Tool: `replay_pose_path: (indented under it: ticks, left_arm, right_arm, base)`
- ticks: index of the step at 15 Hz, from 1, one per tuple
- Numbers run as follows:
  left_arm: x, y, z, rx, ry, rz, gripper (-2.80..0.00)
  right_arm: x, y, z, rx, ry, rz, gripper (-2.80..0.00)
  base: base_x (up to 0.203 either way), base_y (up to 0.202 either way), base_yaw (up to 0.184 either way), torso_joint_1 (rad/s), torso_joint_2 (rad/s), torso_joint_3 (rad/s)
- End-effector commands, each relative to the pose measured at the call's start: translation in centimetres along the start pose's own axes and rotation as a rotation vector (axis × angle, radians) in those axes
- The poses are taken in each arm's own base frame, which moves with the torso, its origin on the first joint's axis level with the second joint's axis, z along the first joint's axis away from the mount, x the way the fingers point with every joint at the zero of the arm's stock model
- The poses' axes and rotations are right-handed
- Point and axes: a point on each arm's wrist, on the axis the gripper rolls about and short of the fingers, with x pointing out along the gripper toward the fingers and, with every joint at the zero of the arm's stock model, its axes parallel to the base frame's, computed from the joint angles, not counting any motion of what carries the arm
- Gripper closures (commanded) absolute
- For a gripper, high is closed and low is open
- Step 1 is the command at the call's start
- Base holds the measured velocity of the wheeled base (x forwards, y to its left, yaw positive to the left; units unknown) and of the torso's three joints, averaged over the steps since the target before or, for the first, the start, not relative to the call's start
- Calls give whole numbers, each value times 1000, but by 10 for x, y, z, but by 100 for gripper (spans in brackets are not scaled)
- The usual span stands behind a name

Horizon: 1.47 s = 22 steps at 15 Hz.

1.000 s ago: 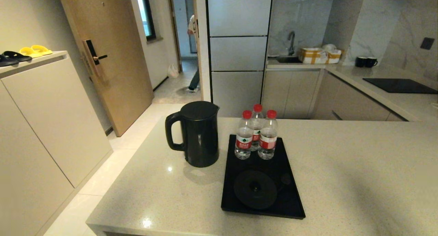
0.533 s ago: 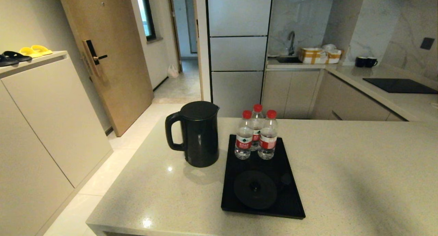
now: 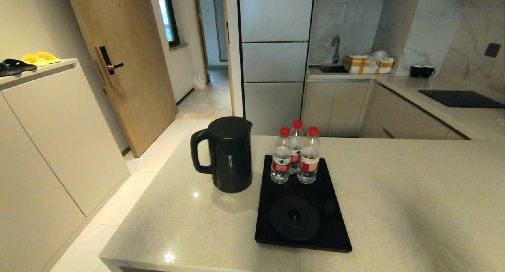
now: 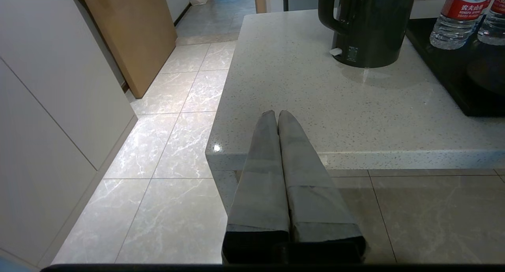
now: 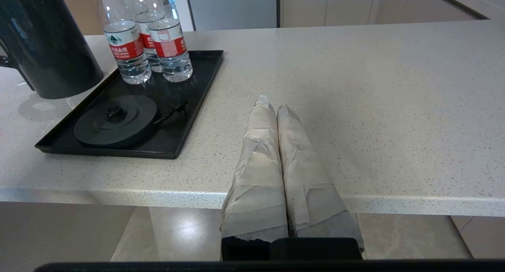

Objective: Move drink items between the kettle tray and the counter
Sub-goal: Return the kettle to its original position

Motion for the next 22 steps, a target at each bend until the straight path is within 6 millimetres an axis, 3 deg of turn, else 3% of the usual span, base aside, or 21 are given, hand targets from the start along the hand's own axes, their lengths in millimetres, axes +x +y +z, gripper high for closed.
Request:
replay_pose_path:
  ticks: [1, 22]
  left_arm:
    - [0, 0, 0, 0, 2, 0, 0]
    - [0, 0, 0, 0, 2, 0, 0]
  right_arm:
    - [0, 0, 0, 0, 1, 0, 0]
    - [0, 0, 0, 0, 0, 1, 0]
  base:
    - [0, 0, 0, 0, 0, 0]
    - [0, 0, 0, 0, 0, 0]
